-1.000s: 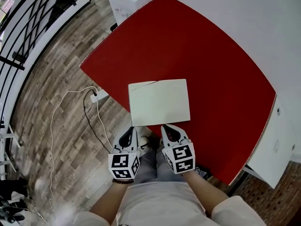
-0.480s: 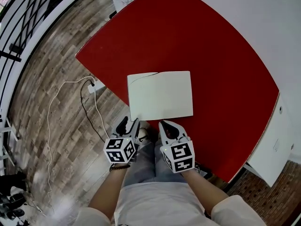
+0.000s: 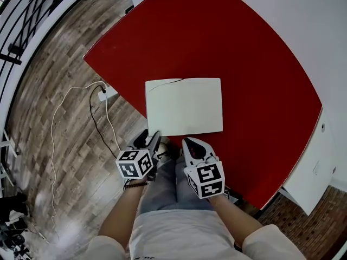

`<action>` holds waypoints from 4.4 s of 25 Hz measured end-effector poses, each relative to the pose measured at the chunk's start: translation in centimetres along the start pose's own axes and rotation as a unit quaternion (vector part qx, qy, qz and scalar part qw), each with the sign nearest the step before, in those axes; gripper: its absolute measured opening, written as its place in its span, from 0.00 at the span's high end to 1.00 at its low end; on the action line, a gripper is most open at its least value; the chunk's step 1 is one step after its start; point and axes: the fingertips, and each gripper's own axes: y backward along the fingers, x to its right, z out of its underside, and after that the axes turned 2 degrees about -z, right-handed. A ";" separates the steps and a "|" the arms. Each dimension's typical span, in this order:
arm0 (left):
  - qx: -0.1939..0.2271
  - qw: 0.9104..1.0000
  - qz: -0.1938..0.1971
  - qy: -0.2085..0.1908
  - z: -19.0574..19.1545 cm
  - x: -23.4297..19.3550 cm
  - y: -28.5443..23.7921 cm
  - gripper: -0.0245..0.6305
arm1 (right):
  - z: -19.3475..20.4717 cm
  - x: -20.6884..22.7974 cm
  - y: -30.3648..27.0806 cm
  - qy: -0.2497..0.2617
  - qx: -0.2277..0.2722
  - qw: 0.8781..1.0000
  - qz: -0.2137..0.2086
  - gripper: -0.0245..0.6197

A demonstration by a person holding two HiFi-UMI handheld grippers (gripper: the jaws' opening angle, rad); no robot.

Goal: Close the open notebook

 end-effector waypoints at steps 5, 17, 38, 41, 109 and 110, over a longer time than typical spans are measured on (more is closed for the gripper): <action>0.004 0.998 0.020 0.058 0.4 -0.3 -0.2 0.70 | 0.0 -0.1 -0.4 -0.006 0.002 1.000 -0.003 0.95; 0.026 0.998 0.010 0.062 -0.9 -0.8 0.9 0.90 | -0.1 -0.1 -0.3 -0.002 0.005 1.000 -0.004 0.95; 0.029 0.991 -0.008 -0.133 -6.4 10.9 5.0 0.91 | -0.8 4.5 4.2 -0.038 0.040 0.997 0.050 0.95; 0.025 0.988 0.003 -0.154 -5.9 13.0 4.6 0.91 | -0.1 5.6 5.5 -0.046 0.045 0.996 0.059 0.95; -0.111 0.950 0.037 -0.291 7.1 21.5 -9.7 0.84 | 8.4 14.6 10.0 -0.133 0.033 0.985 0.102 0.95; -0.113 0.950 0.039 -0.288 7.0 21.5 -9.7 0.84 | 8.3 14.5 10.0 -0.132 0.034 0.985 0.102 0.95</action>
